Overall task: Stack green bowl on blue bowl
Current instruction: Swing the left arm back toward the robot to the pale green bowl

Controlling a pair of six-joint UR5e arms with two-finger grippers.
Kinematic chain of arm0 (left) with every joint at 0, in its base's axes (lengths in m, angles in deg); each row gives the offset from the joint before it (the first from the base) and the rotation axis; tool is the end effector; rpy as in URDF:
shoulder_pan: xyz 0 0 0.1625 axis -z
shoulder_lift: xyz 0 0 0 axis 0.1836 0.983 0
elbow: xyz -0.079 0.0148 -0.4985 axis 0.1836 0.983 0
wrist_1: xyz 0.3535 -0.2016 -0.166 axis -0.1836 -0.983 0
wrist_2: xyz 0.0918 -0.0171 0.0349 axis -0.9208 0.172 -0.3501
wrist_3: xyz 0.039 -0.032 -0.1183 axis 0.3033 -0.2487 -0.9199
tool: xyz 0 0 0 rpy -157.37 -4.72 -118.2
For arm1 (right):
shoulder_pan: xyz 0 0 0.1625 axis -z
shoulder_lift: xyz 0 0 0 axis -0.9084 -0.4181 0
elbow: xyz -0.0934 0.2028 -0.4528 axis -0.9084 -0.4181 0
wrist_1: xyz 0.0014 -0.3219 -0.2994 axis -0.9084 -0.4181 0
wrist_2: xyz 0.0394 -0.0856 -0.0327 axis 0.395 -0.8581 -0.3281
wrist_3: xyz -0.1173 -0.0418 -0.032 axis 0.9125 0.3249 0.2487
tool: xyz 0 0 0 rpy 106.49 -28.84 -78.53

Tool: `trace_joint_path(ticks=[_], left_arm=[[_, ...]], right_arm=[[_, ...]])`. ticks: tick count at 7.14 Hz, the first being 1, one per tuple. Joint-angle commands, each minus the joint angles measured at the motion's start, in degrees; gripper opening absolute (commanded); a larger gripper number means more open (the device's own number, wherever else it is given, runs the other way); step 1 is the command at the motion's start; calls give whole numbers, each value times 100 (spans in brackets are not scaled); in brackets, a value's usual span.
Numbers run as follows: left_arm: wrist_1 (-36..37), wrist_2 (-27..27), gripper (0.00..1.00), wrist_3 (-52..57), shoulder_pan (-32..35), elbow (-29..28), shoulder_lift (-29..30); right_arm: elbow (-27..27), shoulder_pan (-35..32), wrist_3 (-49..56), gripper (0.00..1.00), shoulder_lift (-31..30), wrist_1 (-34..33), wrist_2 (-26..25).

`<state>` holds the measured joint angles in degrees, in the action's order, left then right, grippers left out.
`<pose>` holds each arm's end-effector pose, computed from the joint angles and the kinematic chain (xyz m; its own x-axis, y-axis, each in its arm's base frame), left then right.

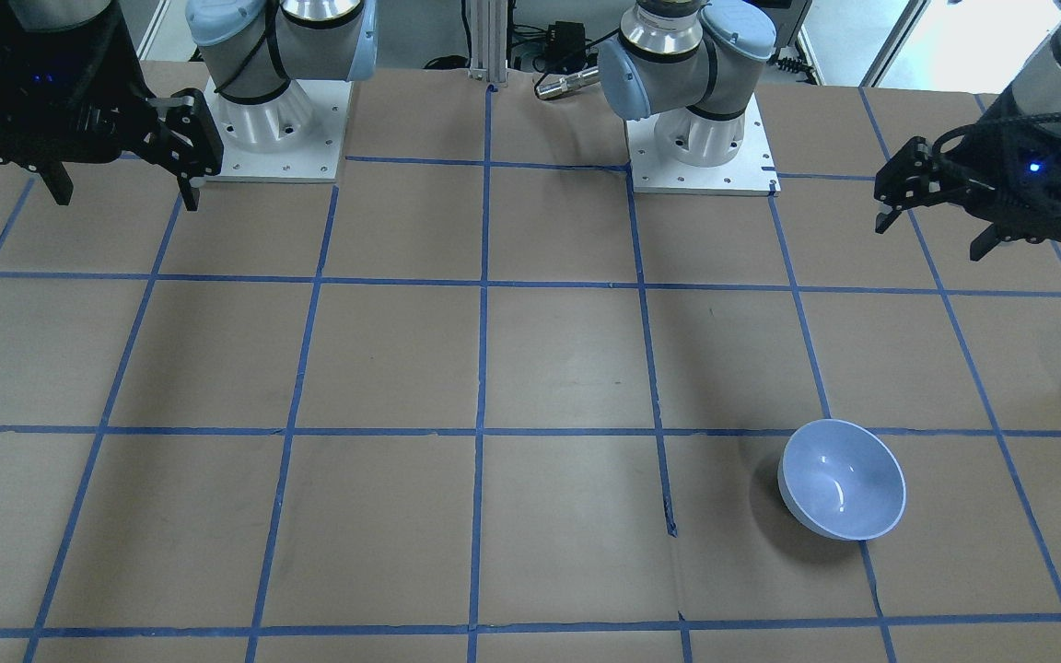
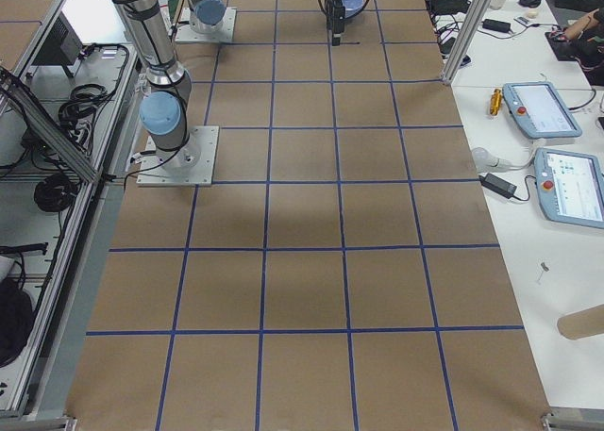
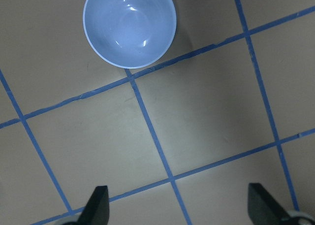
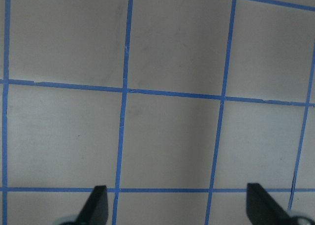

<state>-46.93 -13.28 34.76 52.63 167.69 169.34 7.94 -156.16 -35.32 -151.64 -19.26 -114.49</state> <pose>0.1101 -0.5015 0.5302 -0.9223 0.3859 0.0189 0.3862 0.9197 0.0711 0.1209 -0.5346 0.6117 -0.9819 -0.0963 0.1628 -0.1013 0.9946 -0.0226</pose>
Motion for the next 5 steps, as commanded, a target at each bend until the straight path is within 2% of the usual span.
trace_joint_path(ticks=[1, 2, 4, 5], left_arm=[[53, -7, 100, 1733, -1129, 49, 210], [271, 11, 100, 2448, -1649, 119, 359], [1339, 151, 100, 3766, -2214, 408, 772], [1650, 160, 100, 4748, -2582, 436, 1052]], right_arm=[[0, 0, 0, 100, 0, 0, 0], [0, 0, 0, 100, 0, 0, 0], [0, 0, 0, 100, 0, 0, 0], [0, 0, 0, 100, 0, 0, 0]])
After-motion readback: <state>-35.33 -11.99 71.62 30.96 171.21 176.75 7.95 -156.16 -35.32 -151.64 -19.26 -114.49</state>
